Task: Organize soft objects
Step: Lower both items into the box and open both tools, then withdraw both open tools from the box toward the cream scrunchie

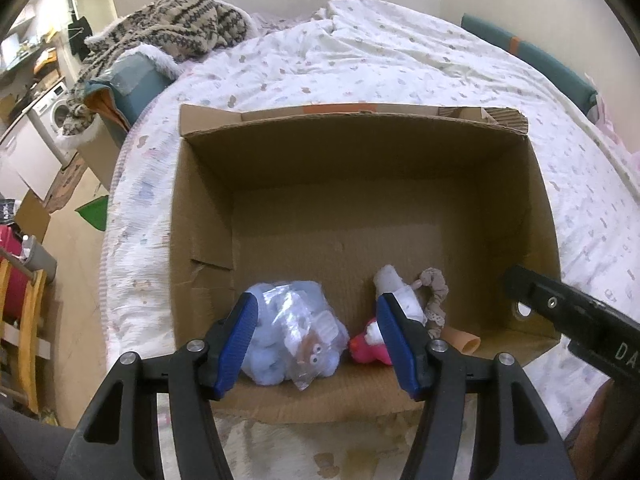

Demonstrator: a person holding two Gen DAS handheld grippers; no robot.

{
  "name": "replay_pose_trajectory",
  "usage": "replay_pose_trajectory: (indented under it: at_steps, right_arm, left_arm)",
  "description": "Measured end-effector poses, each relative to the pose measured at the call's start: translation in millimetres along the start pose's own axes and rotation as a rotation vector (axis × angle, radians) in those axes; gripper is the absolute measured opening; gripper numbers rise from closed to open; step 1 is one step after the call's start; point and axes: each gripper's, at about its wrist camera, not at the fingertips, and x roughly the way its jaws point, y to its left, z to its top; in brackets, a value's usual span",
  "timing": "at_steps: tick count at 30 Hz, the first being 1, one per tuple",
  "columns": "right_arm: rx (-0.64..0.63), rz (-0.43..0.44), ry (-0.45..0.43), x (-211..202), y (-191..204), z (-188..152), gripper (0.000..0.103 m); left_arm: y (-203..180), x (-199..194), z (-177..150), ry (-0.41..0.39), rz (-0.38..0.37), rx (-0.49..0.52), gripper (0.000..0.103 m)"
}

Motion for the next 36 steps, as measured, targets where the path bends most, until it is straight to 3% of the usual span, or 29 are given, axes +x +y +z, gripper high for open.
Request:
replay_pose_trajectory:
  at_steps: [21,36]
  right_arm:
    - [0.015,-0.001,0.001,-30,-7,-32,0.074]
    - [0.092,-0.021,0.073,-36,-21,-67,0.074]
  left_arm:
    - [30,-33,-35,0.006,-0.047,-0.042,0.058]
    - [32,-31,-78,0.092,-0.118,-0.046,0.058]
